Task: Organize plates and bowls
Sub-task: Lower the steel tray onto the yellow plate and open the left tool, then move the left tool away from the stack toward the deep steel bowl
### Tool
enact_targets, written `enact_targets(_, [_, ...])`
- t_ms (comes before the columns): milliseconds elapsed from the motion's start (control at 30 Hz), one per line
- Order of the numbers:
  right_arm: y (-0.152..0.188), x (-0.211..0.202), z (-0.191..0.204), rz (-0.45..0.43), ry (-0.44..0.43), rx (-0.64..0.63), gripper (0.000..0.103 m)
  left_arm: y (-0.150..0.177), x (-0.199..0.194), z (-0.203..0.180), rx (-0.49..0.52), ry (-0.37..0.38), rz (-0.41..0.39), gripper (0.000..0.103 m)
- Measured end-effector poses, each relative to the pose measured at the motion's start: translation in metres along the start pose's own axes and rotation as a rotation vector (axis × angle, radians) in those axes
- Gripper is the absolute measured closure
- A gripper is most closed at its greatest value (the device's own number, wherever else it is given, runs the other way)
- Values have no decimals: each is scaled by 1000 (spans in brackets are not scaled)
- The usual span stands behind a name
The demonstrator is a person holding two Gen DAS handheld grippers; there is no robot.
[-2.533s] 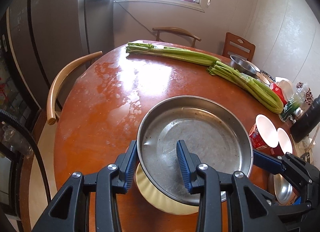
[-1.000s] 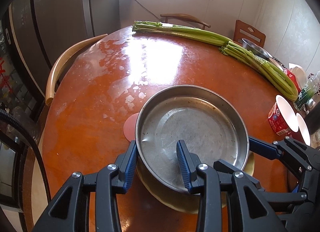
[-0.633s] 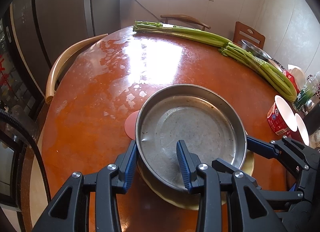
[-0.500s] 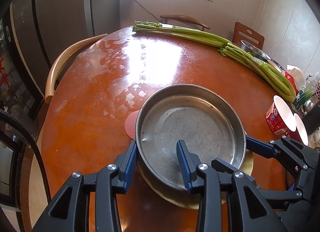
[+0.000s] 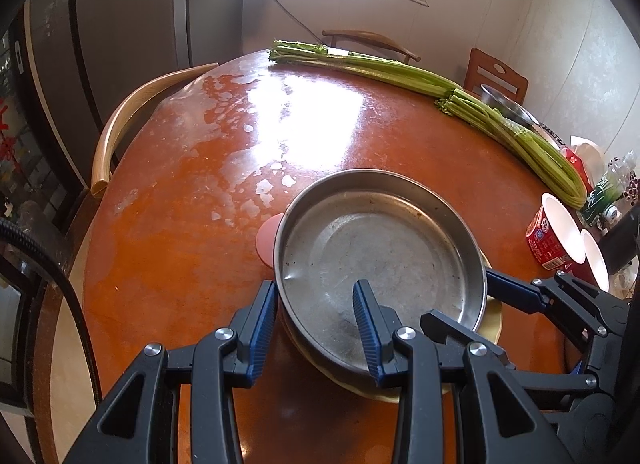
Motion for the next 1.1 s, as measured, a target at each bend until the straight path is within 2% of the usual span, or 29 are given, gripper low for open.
enact_targets(300, [3,-2,-1,-3,-3,4,47,3,-2,6,-11,-9,1,63])
enact_targets(433, [5,-2,0,-3,3,3,47,4,-1,11,-25,-22,9,54])
enact_targets(633, [4,-3,-1,-2,-1,5,47,5,6,14,-43,11,27,51])
enact_targets(833, [5,-2,-3,-1,2,3,47,6,17,0,-26,75,52,51])
enact_targets(1100, [12,-4,-25,3,25,45,47,-3,24,-27,17,75,53,51])
Point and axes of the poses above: each gripper's, at about its wrist camera, not at the fingertips, and x roughly the way its jaws point, z to its left, y to its underside, the point moved 10 cm from there along x, roughly the way its jaws point, and after that the axes turned 11 degrees about z, right-handed, at the moved point
